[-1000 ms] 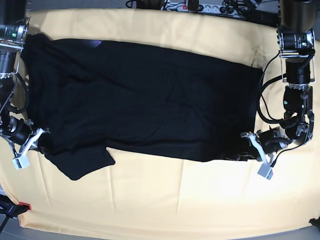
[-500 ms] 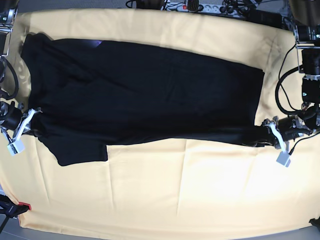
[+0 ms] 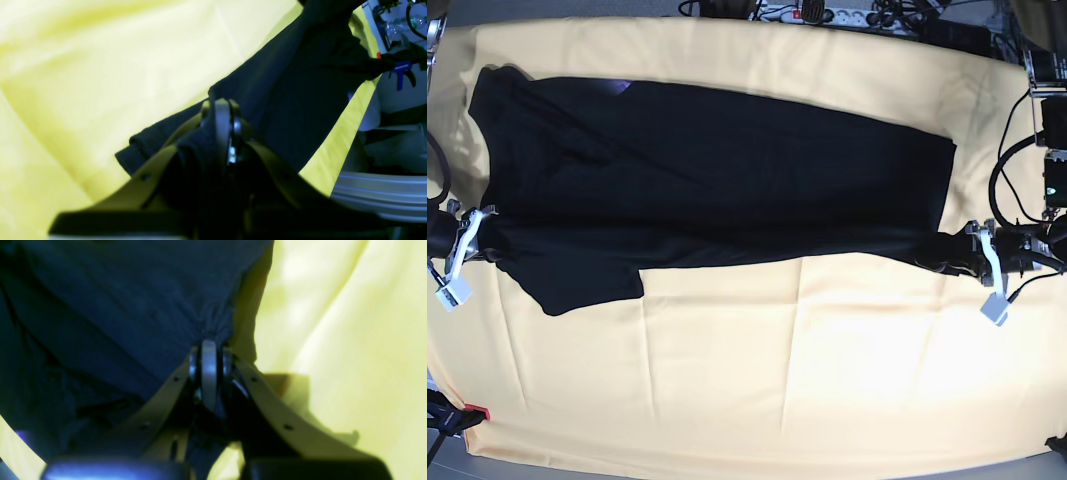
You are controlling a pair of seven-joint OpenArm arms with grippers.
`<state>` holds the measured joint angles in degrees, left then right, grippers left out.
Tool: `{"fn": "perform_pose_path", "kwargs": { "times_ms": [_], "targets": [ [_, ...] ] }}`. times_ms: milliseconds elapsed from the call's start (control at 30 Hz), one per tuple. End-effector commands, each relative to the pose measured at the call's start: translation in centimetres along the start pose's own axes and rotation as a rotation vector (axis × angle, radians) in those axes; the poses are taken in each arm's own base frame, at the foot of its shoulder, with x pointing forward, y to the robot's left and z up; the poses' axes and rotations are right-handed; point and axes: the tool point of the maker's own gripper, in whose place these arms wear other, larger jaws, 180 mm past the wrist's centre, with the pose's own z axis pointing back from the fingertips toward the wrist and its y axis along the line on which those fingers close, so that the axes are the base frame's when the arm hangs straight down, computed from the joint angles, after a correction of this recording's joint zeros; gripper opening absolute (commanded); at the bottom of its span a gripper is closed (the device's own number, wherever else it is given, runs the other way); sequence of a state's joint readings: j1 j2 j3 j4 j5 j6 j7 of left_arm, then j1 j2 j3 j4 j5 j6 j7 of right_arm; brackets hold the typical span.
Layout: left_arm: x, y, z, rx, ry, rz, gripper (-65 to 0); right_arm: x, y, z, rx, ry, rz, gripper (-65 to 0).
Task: Fold the T-shirt properly
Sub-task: 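Fold the grasped side edge over the shirt body with both grippers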
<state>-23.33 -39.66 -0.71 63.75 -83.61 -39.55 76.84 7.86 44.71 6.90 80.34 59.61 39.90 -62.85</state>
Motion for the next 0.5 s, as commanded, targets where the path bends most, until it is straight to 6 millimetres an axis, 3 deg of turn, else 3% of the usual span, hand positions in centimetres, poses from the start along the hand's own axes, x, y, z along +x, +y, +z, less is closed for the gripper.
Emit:
{"fn": "perform_pose_path", "kwargs": {
  "times_ms": [0, 200, 467],
  "targets": [
    [1.8, 0.1, 1.7, 0.021, -0.031, -0.043, -65.0, 1.5, -1.0, 1.5, -0.033, -0.031, 0.031, -65.0],
    [1.5, 0.3, 3.0, 0.052, 0.012, -0.070, -65.0, -0.3, -1.1, 1.6, -0.036, 0.015, 0.024, -65.0],
    [-2.7, -2.0, 1.4, 0.005, 0.127, -0.090, -65.0, -0.9, -1.4, 1.5, -0.054, 0.044, 0.031, -65.0]
  ]
}}
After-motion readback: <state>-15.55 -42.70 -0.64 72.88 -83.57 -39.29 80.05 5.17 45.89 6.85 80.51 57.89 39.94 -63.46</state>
